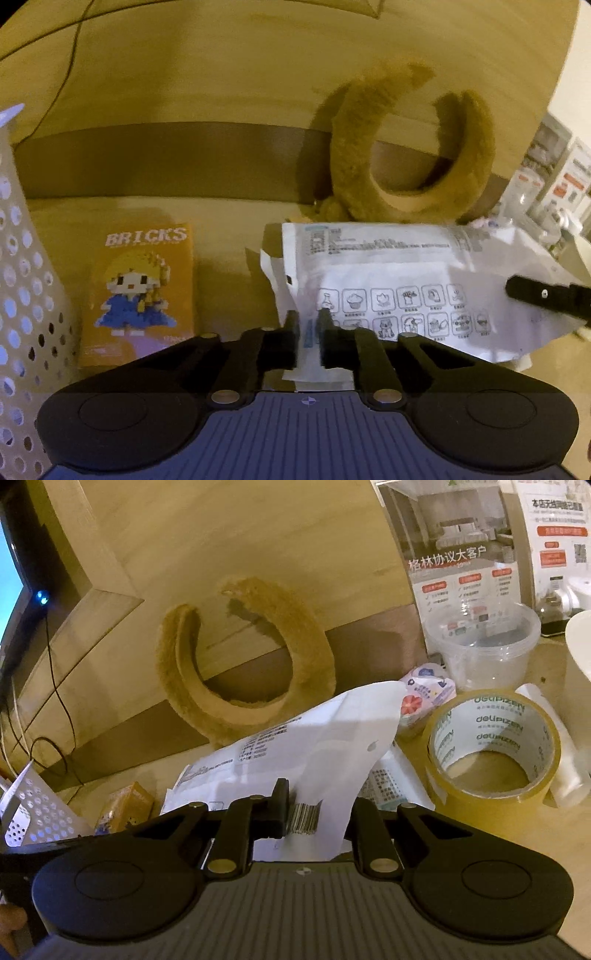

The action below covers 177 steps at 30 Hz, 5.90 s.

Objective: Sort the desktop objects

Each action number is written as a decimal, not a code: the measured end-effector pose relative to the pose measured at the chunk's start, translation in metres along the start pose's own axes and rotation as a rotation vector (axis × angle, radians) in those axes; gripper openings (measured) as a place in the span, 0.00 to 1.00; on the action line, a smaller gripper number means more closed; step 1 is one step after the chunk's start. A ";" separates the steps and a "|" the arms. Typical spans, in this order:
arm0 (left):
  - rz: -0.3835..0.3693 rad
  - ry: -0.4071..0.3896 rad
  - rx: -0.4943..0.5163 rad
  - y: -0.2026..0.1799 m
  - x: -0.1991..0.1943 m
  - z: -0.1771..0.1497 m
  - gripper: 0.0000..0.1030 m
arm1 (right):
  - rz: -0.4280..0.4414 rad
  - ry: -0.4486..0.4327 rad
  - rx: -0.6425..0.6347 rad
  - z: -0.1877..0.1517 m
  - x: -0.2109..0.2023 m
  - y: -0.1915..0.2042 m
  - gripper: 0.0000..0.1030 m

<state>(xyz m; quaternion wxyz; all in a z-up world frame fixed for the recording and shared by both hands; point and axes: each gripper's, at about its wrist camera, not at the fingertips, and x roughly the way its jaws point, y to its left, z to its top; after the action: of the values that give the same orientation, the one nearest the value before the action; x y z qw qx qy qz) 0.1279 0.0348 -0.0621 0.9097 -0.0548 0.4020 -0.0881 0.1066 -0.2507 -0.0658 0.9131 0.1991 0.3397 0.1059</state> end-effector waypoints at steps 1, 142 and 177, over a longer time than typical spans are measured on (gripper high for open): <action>0.010 -0.009 -0.005 0.000 -0.001 0.001 0.00 | 0.003 -0.005 0.002 0.000 -0.002 0.000 0.17; 0.390 -0.197 -0.080 0.256 -0.236 -0.009 0.13 | 0.311 0.105 -0.439 -0.083 0.016 0.374 0.21; 0.578 -0.082 -0.128 0.180 -0.280 -0.035 1.00 | 0.227 0.199 -0.654 -0.073 -0.060 0.393 0.93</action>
<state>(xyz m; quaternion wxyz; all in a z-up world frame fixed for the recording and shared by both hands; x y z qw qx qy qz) -0.0624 0.2667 0.0857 0.9073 0.0013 0.3685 0.2025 -0.0100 0.1035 0.0895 0.8734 -0.0784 0.3509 0.3284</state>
